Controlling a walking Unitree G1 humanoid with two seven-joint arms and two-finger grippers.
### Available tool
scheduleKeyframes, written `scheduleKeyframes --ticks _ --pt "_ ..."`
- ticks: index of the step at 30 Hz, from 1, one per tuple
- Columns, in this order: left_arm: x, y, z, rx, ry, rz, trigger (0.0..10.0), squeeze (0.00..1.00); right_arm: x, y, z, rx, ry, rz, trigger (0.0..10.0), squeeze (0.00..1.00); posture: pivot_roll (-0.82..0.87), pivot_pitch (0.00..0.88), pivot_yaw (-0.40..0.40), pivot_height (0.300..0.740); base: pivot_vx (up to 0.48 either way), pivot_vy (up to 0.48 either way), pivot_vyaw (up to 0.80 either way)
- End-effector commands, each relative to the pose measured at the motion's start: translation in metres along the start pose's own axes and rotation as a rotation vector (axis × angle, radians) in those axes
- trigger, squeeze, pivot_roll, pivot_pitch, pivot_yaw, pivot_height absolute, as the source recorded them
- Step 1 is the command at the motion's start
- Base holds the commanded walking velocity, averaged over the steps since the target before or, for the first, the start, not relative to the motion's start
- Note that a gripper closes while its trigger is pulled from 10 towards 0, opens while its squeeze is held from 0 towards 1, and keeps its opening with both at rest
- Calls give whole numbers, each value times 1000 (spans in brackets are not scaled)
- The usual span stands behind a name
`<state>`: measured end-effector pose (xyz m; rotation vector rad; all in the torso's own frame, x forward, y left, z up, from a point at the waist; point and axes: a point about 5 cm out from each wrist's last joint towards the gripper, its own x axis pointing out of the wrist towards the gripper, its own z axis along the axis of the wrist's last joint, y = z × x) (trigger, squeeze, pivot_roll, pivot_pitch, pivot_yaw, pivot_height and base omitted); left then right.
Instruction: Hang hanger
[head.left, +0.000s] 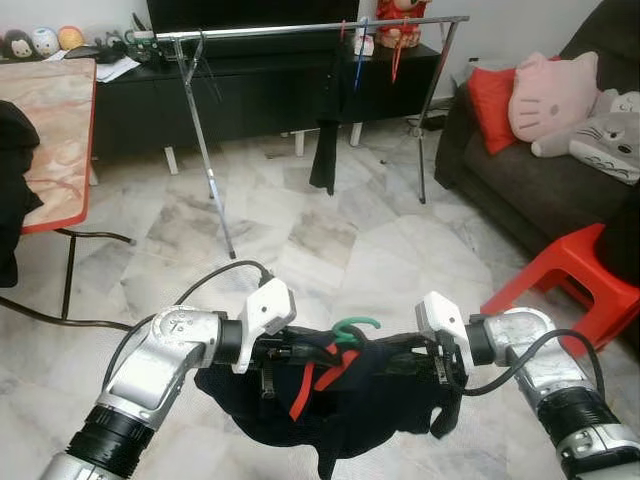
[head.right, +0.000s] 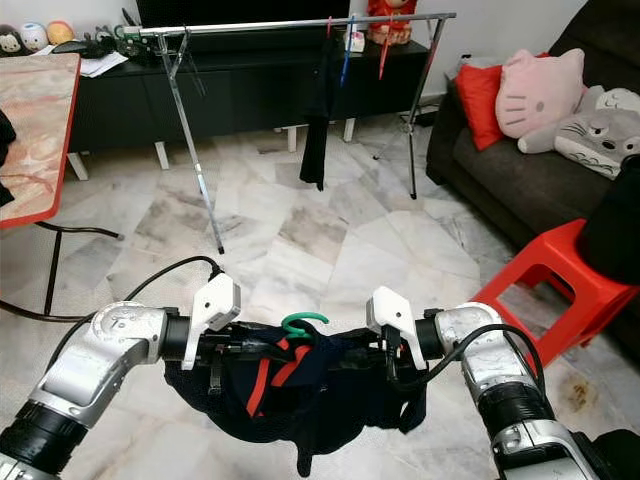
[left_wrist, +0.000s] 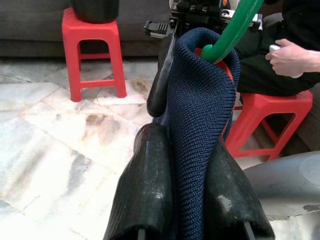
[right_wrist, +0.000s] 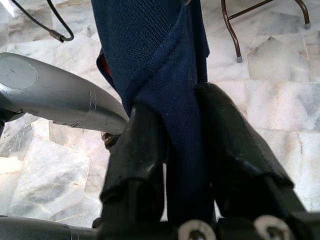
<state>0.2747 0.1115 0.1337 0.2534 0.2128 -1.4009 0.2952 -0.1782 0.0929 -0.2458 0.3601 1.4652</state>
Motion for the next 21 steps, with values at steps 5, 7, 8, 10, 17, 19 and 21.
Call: scheduleKeyframes --ticks 5,7,8,10,17,19,21 --pt "3 5 0 38 3 61 0 0 -1 0 2 -7 -1 15 10000 1000 -21 0 -87 740 0 0 0" --pt "4 6 -2 37 5 72 0 0 -1 0 3 -7 -2 15 10000 1000 -21 0 -87 740 0 0 0" --pt "3 7 -3 35 6 85 0 0 -1 0 3 -8 -2 17 10000 1000 -23 0 -86 740 0 0 0" --pt "3 9 -7 30 9 112 0 0 -1 0 4 -11 -4 19 10000 1000 -25 0 -85 740 0 0 0" --pt "2 14 -18 16 17 184 0 0 -3 0 6 -18 -9 21 10000 1000 -29 0 -84 740 0 0 0" --pt "3 13 -19 19 20 175 0 0 -3 1 5 -16 -4 22 10000 1000 -29 0 -85 740 0 0 0" --pt "3 11 -19 20 16 158 0 0 -3 2 2 -16 19 26 10000 1000 -29 0 -85 740 0 0 0"
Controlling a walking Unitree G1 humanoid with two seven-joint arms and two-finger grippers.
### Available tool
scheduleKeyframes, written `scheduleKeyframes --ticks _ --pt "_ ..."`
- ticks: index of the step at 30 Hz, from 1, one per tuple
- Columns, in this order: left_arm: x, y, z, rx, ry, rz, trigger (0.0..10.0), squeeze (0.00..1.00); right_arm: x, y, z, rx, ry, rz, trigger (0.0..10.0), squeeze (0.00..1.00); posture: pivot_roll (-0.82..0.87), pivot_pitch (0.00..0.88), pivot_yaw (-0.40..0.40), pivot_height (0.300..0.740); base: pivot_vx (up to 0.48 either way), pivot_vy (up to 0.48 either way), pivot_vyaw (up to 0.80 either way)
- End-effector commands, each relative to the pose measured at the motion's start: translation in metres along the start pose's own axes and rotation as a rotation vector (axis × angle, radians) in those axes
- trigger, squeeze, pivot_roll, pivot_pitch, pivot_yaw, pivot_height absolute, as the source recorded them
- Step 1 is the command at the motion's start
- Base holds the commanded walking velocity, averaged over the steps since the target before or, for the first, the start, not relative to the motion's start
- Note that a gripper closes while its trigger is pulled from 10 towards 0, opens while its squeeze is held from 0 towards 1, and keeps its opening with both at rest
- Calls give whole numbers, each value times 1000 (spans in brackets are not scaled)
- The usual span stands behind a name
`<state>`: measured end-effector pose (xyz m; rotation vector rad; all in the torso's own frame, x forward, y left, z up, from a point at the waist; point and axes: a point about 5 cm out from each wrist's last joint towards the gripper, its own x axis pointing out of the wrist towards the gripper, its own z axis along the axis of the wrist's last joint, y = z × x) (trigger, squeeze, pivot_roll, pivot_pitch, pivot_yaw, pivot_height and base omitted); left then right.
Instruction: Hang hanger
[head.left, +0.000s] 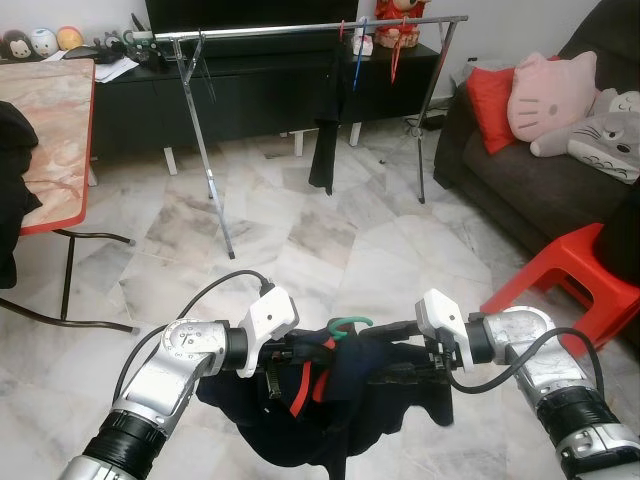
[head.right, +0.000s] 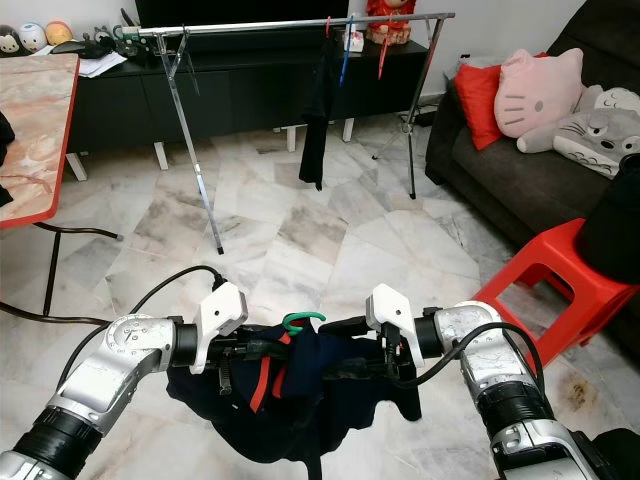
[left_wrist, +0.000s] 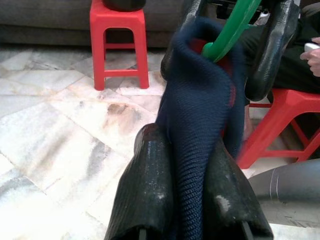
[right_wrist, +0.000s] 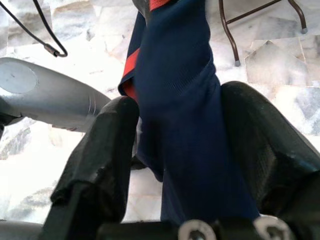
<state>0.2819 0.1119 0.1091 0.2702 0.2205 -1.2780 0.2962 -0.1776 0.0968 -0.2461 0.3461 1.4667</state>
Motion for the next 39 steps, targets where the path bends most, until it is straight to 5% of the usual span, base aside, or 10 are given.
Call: scheduleKeyframes --ticks 1,15,16,17,18,27,28,29,30,39 --pt "-4 5 6 32 -13 30 0 0 -2 4 -5 -6 52 31 10000 1000 -29 0 -84 740 0 0 0" --pt "-5 7 -1 13 -20 79 0 0 -3 -12 -2 -94 64 -204 10000 1000 -27 0 -81 740 0 0 0" --pt "-6 7 -6 -2 -14 97 0 0 -6 -16 1 -102 48 -265 10000 463 -29 0 -76 740 0 0 0" --pt "-6 7 -6 -2 -14 97 0 0 -6 -16 1 -102 48 -265 10000 463 -29 0 -76 740 0 0 0" --pt "-7 7 -8 -7 -12 105 0 0 -6 -17 1 -108 49 -280 10000 0 -29 0 -76 740 0 0 0" --pt "-15 16 -37 -65 18 365 0 0 -10 -23 11 -115 -89 -473 10000 0 -34 0 -47 740 0 0 0" --pt "-19 21 -43 -60 32 491 5059 0 -13 -29 8 -84 -114 -618 10000 0 -35 0 -40 740 0 0 0" --pt "-19 21 -43 -60 32 491 5059 0 -13 -29 8 -84 -114 -618 10000 0 -35 0 -40 740 0 0 0" --pt "-26 26 -49 -84 34 617 10000 0 -16 -33 2 -31 -159 -781 10000 0 -33 0 -37 740 0 0 0" --pt "-47 29 -60 -188 -25 910 10000 0 -17 -18 -57 322 -216 -1217 10000 0 -30 0 -29 740 0 0 0"
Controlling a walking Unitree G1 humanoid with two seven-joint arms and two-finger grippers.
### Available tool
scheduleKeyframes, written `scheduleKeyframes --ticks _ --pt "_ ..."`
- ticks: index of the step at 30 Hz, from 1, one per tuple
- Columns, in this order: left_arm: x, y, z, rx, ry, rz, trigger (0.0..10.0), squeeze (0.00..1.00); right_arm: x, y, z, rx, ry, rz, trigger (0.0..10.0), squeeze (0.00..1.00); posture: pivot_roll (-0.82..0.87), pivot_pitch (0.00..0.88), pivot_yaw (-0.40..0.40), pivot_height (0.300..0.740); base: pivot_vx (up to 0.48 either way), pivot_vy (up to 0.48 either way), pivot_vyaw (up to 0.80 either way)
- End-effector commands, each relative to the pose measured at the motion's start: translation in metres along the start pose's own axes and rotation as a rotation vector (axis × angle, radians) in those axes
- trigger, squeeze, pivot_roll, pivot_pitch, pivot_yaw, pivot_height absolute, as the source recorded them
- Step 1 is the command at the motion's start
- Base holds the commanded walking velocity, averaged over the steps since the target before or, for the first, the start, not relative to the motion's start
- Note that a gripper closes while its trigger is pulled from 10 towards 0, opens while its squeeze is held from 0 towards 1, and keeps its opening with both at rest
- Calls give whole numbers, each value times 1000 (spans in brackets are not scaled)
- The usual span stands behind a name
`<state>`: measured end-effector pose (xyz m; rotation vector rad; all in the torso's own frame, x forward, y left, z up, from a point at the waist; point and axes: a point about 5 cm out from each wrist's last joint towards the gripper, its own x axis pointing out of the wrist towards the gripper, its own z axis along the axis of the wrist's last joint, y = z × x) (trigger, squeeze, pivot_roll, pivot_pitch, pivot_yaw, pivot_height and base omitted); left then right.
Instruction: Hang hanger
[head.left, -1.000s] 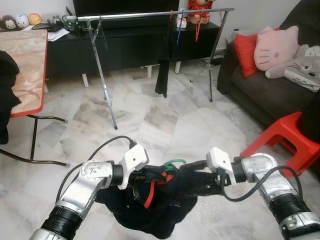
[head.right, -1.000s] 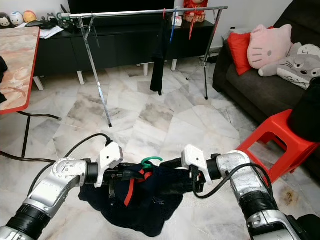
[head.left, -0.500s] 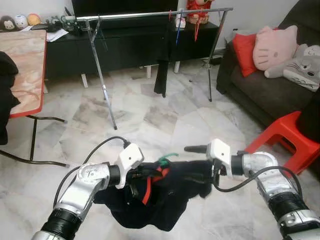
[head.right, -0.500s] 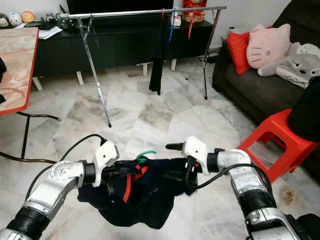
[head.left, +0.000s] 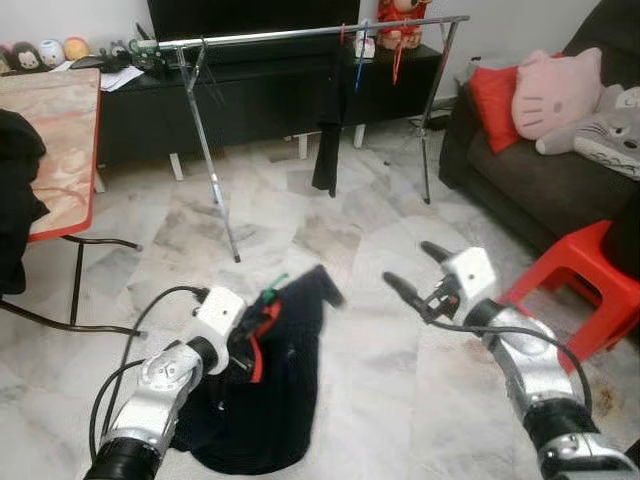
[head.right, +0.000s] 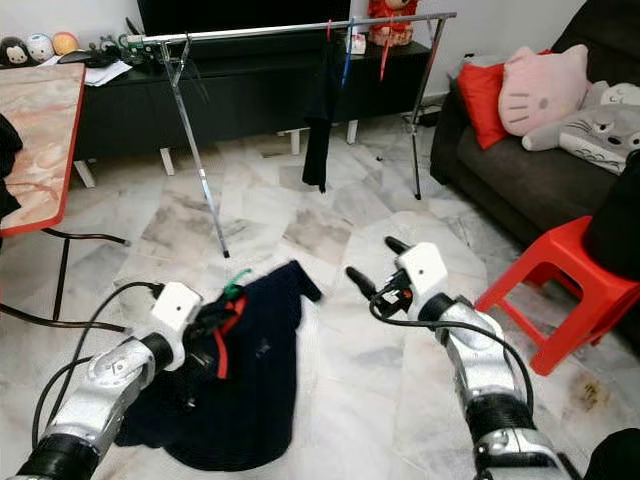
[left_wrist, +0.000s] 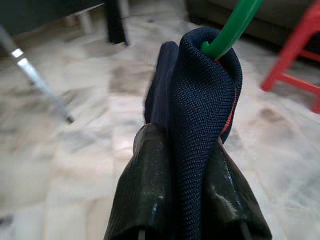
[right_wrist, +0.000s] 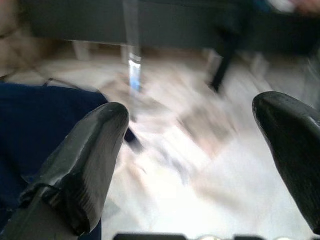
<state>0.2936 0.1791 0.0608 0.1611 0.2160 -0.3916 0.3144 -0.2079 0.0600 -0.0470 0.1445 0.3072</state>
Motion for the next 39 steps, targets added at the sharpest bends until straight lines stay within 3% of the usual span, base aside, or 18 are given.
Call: scheduleKeyframes --ticks 1,3,4,5,6,12,14,17,20,24,28,39 --pt "-3 6 6 -8 -55 59 10000 0 -11 -4 -22 80 62 -117 10000 0 -33 0 -28 740 0 0 0" --pt "-7 7 4 -29 -66 83 10000 0 -19 0 -43 119 135 -181 10000 0 -39 0 -29 740 0 0 0" --pt "-12 8 1 -45 -76 96 10000 0 -30 5 -64 156 220 -237 10000 0 -40 0 -29 740 0 0 0" --pt "-12 8 1 -45 -76 96 10000 0 -30 5 -64 156 220 -237 10000 0 -40 0 -29 740 0 0 0" --pt "-17 8 0 -49 -88 110 10000 0 -44 8 -84 189 301 -297 10000 0 -34 0 -32 740 0 0 0" --pt "-27 13 1 -68 -114 165 10000 0 -75 7 -116 262 440 -456 10000 0 -20 0 -39 740 0 0 0" --pt "-28 13 1 -70 -113 174 10000 0 -80 9 -121 267 464 -462 10000 0 -17 0 -39 740 0 0 0" --pt "-32 11 -1 -89 -117 189 10000 0 -99 20 -140 145 604 -398 10000 0 -20 0 -26 740 0 0 0" --pt "-35 6 -4 -108 -103 194 10000 0 -116 23 -154 172 690 -448 10000 0 -27 0 -16 740 0 0 0" --pt "-35 2 -7 -123 -86 212 10000 0 -121 33 -160 214 705 -458 10000 0 -22 0 -11 740 0 0 0" --pt "-28 -11 -6 -140 -83 166 10000 0 -119 41 -161 150 723 -367 10000 0 -25 0 -20 740 0 0 0" --pt "-23 -20 -5 -158 -70 135 10000 0 -118 45 -163 198 738 -394 10000 0 -59 0 15 740 0 0 0"
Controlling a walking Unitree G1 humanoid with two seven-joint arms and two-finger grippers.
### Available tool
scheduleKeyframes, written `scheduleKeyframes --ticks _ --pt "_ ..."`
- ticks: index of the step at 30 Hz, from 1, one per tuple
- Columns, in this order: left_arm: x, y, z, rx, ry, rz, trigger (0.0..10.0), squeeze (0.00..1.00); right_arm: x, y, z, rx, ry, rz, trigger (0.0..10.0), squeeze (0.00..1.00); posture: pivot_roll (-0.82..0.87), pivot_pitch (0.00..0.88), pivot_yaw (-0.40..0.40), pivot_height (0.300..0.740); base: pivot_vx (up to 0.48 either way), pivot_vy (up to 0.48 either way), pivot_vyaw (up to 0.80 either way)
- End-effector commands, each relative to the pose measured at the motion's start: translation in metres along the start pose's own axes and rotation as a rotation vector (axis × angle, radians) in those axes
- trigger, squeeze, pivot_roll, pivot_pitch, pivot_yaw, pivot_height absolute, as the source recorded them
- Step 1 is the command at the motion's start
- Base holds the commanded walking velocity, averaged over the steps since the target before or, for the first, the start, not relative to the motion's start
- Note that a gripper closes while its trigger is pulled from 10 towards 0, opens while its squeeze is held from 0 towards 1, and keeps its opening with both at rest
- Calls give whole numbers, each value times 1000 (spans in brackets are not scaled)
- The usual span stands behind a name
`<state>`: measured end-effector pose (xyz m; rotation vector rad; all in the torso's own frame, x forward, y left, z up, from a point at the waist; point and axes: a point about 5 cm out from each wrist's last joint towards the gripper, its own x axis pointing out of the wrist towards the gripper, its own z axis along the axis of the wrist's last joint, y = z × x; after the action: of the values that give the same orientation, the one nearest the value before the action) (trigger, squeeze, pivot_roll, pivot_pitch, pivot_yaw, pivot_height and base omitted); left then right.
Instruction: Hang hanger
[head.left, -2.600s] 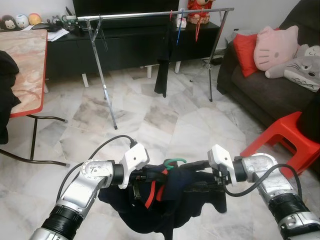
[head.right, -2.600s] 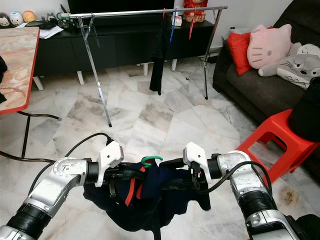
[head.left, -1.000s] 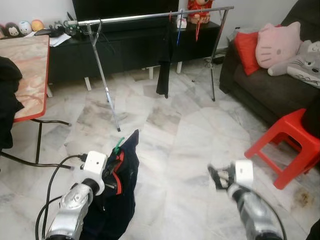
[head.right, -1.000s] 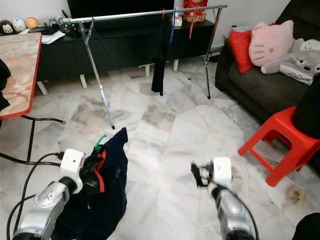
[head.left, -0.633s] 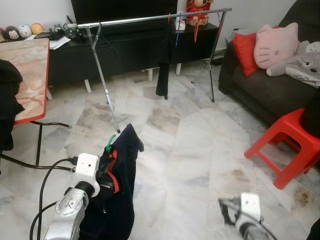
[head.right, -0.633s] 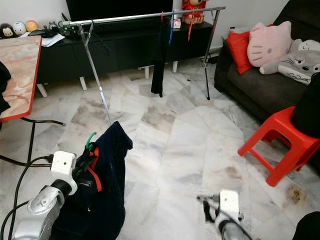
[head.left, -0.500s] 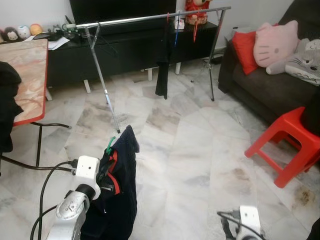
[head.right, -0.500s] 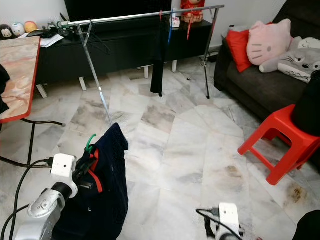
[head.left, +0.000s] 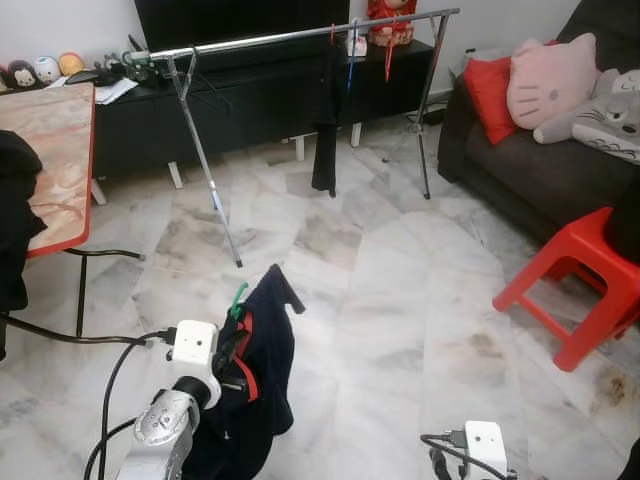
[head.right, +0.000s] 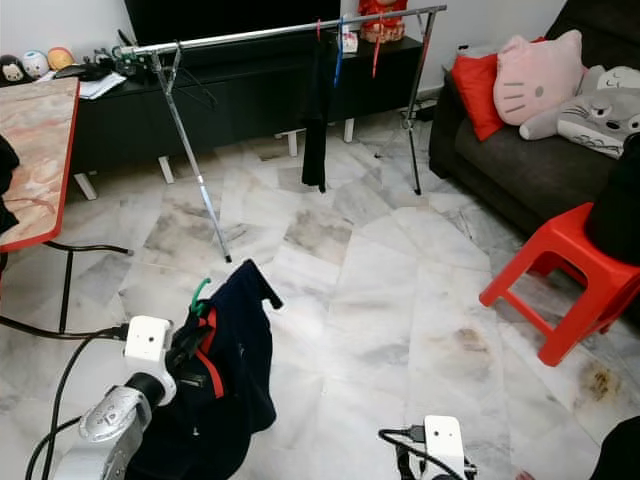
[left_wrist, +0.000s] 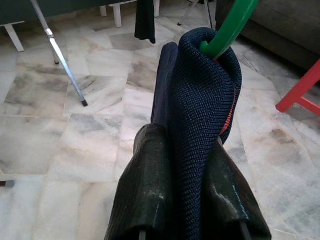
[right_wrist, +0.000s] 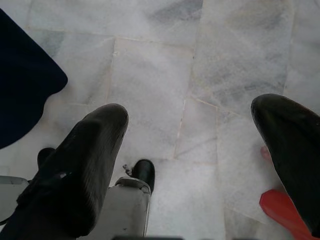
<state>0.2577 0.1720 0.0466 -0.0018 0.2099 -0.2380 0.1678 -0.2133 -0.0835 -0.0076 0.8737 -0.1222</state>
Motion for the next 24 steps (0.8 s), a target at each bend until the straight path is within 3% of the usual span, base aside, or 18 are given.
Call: scheduleKeyframes --ticks 1,6,10,15,19,24 --pt "5 -1 14 11 -44 -3 10000 0 0 3 -2 20 18 -1 10000 0 -59 0 17 740 0 0 0" --pt "7 -3 16 -4 -47 -16 10000 0 0 6 -7 51 39 -17 10000 0 -66 0 24 740 0 0 0" --pt "7 -5 13 17 -31 -39 10000 0 -2 12 -15 7 79 15 10000 0 -63 0 19 740 290 0 0" --pt "7 -6 14 4 -35 -28 10000 0 -5 1 -24 83 125 -15 10000 0 -54 0 10 740 352 0 -518" --pt "6 -6 12 6 -32 -31 10000 0 -7 -3 -28 77 136 -14 10000 0 -56 0 11 740 387 0 -648" --pt "7 -7 12 -3 -36 -27 10000 0 -8 -6 -30 71 133 -14 10000 0 -56 0 6 740 393 0 0"
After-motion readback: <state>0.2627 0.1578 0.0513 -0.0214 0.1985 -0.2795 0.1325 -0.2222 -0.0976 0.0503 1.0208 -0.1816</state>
